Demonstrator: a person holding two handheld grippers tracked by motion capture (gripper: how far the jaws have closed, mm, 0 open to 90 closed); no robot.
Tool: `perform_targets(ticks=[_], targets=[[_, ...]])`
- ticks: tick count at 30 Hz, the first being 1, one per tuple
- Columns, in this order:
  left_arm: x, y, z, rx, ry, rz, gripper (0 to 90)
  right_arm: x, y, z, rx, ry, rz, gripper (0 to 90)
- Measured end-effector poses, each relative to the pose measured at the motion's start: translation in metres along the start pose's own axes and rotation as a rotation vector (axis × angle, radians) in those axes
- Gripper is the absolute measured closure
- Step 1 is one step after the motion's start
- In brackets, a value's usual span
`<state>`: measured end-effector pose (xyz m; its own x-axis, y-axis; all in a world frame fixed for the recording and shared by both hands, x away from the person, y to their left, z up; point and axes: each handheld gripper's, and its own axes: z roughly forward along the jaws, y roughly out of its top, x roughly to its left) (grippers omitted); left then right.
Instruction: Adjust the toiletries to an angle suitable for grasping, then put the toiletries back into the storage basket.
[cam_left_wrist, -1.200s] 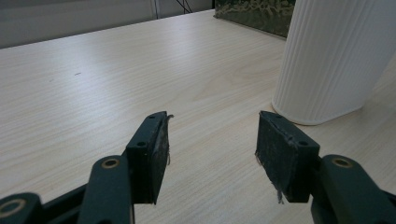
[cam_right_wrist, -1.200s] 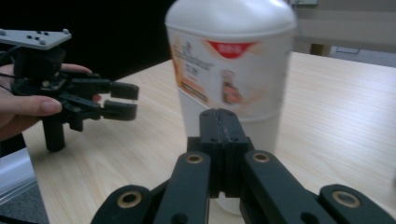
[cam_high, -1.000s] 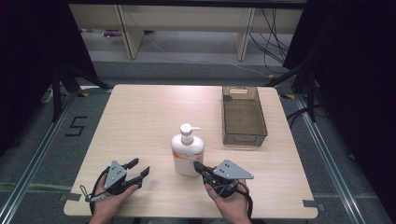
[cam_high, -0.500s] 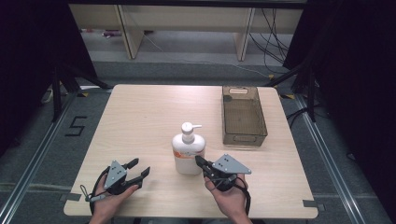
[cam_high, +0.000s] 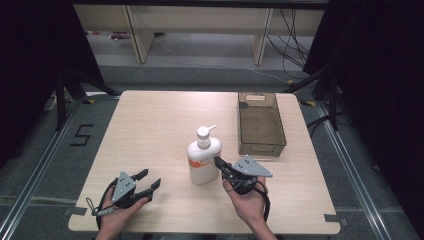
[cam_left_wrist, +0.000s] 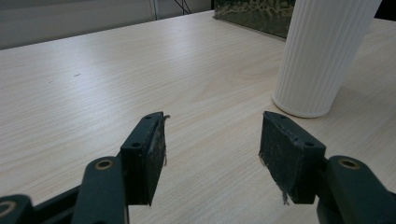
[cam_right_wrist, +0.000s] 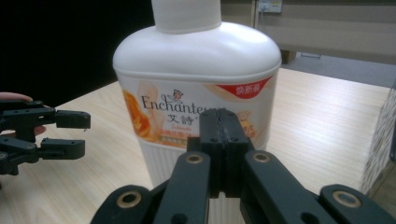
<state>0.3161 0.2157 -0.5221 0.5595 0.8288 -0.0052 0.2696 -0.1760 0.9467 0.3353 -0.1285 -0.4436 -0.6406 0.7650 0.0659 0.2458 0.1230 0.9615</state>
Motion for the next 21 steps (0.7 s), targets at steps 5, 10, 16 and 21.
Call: perform_targets(ticks=[5, 10, 16, 21], targets=[[0.002, 0.000, 0.001, -0.010, 0.005, -0.016, 39.5, 0.002, 0.005, -0.010, -0.027, -0.030, -0.002, 79.2], [0.003, 0.000, 0.002, -0.015, 0.024, -0.022, 38.7, 0.012, 0.011, -0.023, -0.056, -0.052, 0.038, 62.0], [0.005, 0.001, 0.004, -0.019, 0.023, -0.026, 37.8, 0.011, 0.013, -0.030, -0.102, -0.095, 0.028, 53.7], [0.006, 0.001, 0.006, -0.022, 0.027, -0.022, 37.4, 0.017, 0.020, -0.032, -0.115, -0.084, 0.048, 51.0]])
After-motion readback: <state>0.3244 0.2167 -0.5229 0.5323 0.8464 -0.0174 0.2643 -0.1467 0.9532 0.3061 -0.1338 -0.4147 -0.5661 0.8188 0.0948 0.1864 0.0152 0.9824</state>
